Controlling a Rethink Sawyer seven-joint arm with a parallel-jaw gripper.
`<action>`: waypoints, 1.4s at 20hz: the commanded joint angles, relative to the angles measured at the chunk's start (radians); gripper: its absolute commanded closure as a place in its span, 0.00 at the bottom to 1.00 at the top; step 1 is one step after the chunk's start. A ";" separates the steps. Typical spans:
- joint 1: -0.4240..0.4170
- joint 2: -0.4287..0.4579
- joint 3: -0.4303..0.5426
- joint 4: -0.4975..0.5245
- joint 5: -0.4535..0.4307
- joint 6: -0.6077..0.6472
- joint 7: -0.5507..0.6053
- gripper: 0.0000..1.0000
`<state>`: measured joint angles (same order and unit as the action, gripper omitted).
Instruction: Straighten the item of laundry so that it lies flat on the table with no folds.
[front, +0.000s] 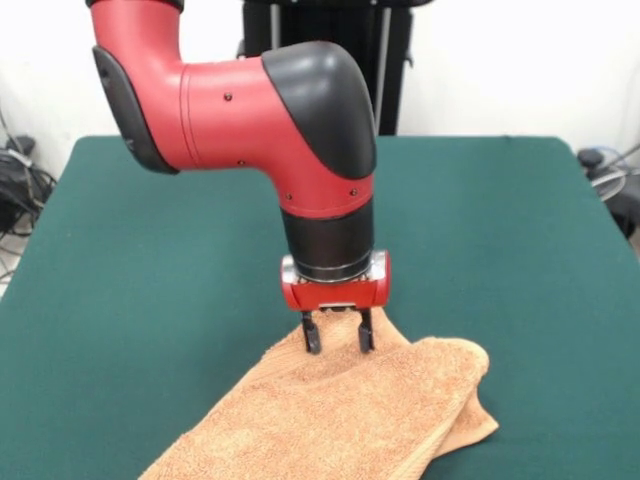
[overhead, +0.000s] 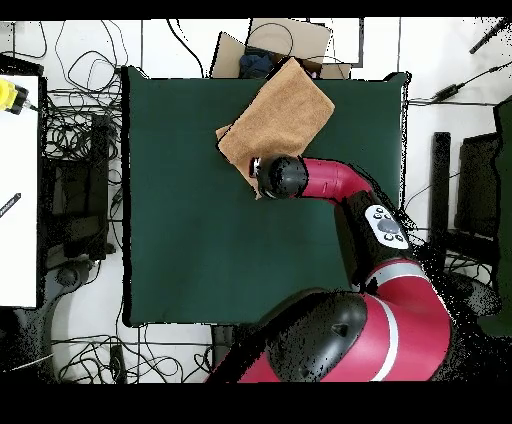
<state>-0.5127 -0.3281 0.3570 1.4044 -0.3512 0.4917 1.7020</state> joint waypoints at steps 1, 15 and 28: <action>0.053 0.240 0.087 -0.032 -0.036 -0.116 -0.005 0.00; 0.110 0.206 0.026 -0.053 -0.041 -0.094 0.065 1.00; 0.207 -0.009 -0.111 0.077 0.006 0.013 0.174 1.00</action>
<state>-0.3737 -0.3480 0.2566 1.3677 -0.3549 0.4950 1.7018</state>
